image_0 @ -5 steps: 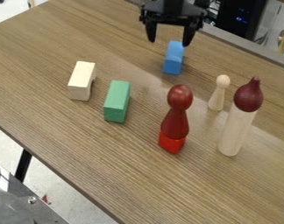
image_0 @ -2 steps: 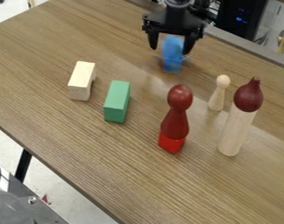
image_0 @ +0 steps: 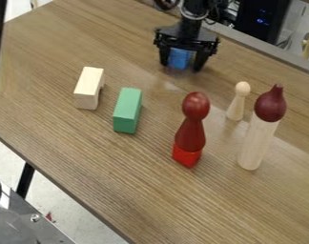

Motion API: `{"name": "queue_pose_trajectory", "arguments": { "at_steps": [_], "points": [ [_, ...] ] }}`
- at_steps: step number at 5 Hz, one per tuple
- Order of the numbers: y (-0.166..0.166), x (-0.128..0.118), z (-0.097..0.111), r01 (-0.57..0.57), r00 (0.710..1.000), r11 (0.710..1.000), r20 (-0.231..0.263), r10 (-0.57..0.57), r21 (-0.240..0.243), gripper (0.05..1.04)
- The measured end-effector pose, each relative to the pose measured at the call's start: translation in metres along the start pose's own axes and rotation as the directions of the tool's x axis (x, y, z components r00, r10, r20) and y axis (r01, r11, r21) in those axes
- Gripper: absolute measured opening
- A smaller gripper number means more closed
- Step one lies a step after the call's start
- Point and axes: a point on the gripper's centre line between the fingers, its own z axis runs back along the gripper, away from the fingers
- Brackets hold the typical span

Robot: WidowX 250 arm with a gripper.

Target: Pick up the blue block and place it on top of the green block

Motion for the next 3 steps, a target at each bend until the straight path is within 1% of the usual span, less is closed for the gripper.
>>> {"name": "queue_pose_trajectory", "arguments": {
  "at_steps": [1,2,3],
  "points": [
    [0.0006,0.0006,0.0009,-0.012,1.0,1.0,-0.008,0.012,0.0,0.998],
    [0.0022,0.0043,0.0006,-0.009,1.0,1.0,-0.016,0.009,0.005,0.969],
    [0.0042,0.0088,-0.0001,-0.032,0.998,0.999,-0.045,0.032,-0.006,0.701]
  ]
}}
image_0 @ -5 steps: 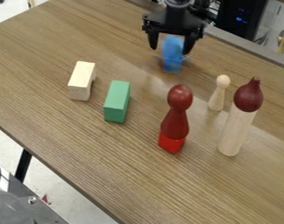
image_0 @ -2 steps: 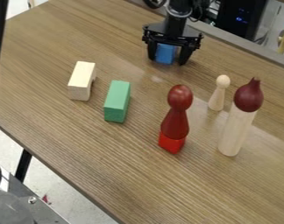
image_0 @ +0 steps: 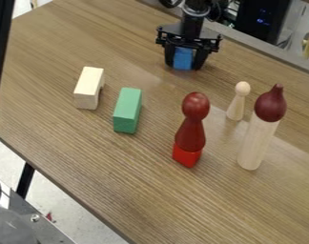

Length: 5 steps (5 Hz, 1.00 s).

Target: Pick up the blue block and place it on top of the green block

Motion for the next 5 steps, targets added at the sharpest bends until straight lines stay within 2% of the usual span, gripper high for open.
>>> {"name": "queue_pose_trajectory", "arguments": {
  "at_steps": [1,3,4,5],
  "points": [
    [0.013,-0.002,0.001,-0.057,0.997,0.998,-0.056,0.056,-0.006,0.588],
    [0.047,-0.042,0.048,-0.145,0.982,0.989,-0.128,0.142,-0.017,0.587],
    [0.067,-0.074,0.068,-0.11,0.987,0.994,-0.12,0.106,-0.023,0.587],
    [0.085,-0.099,0.078,-0.023,0.997,1.0,-0.07,0.022,-0.012,0.587]
  ]
}}
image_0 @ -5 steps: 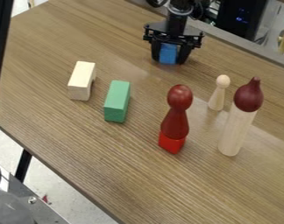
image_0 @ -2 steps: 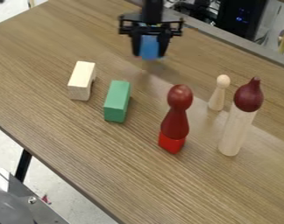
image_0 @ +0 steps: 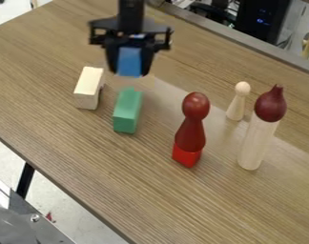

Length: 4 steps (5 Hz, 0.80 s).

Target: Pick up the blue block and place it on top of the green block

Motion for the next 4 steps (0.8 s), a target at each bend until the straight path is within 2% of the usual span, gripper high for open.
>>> {"name": "queue_pose_trajectory", "arguments": {
  "at_steps": [2,3,4],
  "points": [
    [0.015,-0.024,-0.001,0.101,0.994,0.995,0.052,-0.101,-0.007,0.587],
    [0.012,-0.021,-0.004,0.106,0.991,0.994,0.084,-0.105,-0.009,0.587],
    [0.008,-0.02,-0.015,0.097,0.992,0.995,0.079,-0.098,0.008,0.587]
  ]
}}
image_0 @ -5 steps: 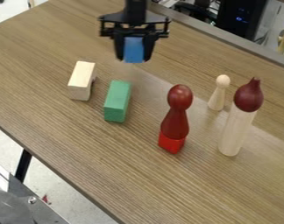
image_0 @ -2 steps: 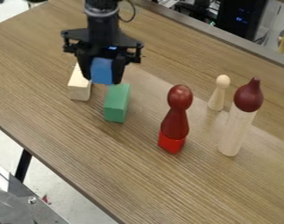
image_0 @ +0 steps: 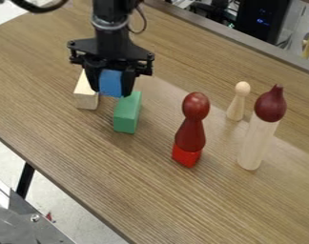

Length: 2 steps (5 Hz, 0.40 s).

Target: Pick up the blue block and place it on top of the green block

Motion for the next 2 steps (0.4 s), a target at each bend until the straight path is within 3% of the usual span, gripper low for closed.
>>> {"name": "queue_pose_trajectory", "arguments": {
  "at_steps": [2],
  "points": [
    [-0.0106,0.001,-0.0073,-0.009,1.0,1.0,-0.004,0.009,0.011,0.587]
  ]
}}
